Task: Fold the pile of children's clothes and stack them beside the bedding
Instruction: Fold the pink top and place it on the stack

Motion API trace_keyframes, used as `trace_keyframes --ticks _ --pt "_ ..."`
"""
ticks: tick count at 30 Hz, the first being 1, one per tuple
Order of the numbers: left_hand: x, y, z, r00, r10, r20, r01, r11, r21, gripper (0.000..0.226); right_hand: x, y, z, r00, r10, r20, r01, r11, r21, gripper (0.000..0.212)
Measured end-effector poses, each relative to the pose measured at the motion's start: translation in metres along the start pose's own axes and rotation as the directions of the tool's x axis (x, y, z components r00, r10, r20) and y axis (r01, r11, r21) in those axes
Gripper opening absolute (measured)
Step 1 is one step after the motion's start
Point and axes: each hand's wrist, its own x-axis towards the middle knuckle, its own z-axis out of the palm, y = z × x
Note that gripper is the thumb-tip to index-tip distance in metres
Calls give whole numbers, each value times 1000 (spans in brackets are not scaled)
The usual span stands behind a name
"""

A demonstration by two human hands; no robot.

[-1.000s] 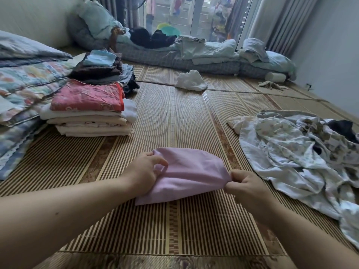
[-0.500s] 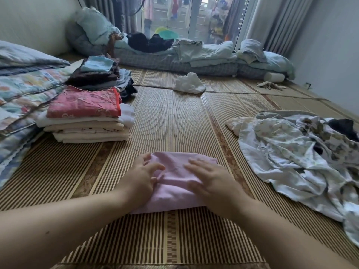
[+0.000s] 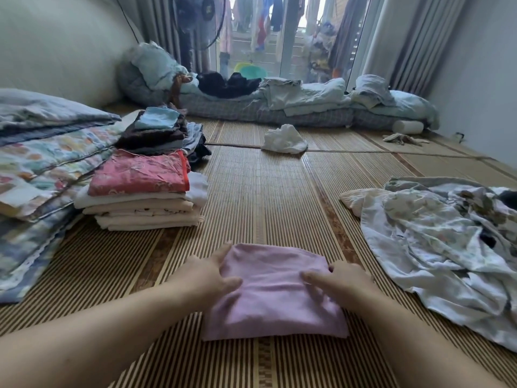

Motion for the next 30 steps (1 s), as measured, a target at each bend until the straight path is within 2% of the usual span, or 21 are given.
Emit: trace_keyframes --ticks 3,6,8,10,12,14,16,18,20,22,23,25,27,30 --pt "4 2 -4 999 20 33 -15 991 -132 93 -15 -6 2 981 -99 164 44 949 313 36" --pt "4 2 -4 999 45 22 -35 941 -337 98 -23 -9 0 969 -165 183 42 842 538 20" --pt "1 2 -2 997 81 16 -63 871 -486 97 -24 -8 -2 963 -168 210 -31 707 707 29" --pt "-3 1 0 993 110 50 -59 802 -595 91 -25 -7 -2 948 -173 268 -111 607 787 57" --pt "-8 1 0 983 149 104 -38 727 -685 81 -28 -7 0 934 -185 306 -158 552 819 81" --pt "-12 -2 0 967 199 157 -11 651 -759 78 -30 -7 3 939 -164 301 -180 512 840 94" --pt "-16 -4 0 961 221 168 0 606 -795 81 -34 -7 7 947 -155 282 -173 493 853 94" --pt "-20 -6 -1 968 215 130 -30 610 -792 87 -36 -9 9 962 -139 234 -141 482 865 87" --pt "-23 -7 -4 971 222 92 -61 598 -799 91 -38 -10 11 982 -131 133 -46 519 853 90" --pt "-26 -6 -12 967 249 49 -105 571 -814 96 -44 -17 7 986 -168 -4 109 620 777 108" --pt "-27 -7 -18 965 261 20 -135 563 -815 97 -48 -23 3 980 -183 -80 183 670 720 114" --pt "-27 -7 -33 958 286 -33 -191 544 -817 97 -52 -33 -6 943 -216 -253 328 741 587 112" --pt "-26 -10 -54 952 293 -85 -232 512 -827 95 -54 -52 -19 901 -290 -322 427 723 543 98" --pt "-19 -23 -94 951 273 -148 -267 474 -839 90 -39 -92 -40 879 -436 -194 445 604 661 90"
